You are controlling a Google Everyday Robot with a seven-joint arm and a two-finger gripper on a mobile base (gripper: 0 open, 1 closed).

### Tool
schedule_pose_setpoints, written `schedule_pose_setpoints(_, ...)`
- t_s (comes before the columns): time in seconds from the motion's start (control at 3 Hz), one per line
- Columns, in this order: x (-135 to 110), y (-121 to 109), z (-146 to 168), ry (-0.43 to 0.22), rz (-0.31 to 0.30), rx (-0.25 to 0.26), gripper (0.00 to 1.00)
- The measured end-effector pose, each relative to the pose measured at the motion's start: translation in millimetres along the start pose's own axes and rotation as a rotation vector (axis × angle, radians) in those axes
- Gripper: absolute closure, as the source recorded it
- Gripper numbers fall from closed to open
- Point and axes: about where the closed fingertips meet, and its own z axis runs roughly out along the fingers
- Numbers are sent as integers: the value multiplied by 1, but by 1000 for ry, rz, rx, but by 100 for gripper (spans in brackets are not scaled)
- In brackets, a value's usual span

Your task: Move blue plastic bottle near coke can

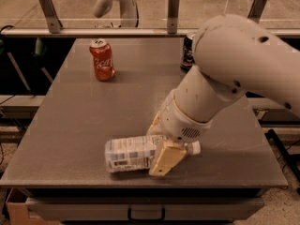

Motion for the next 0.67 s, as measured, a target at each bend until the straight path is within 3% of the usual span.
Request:
schedule_pose_setpoints(0.33,6,-8,-13,-4,36,35,64)
schedule_pose_setpoints(0.67,14,-31,-47,-5,71,126,87)
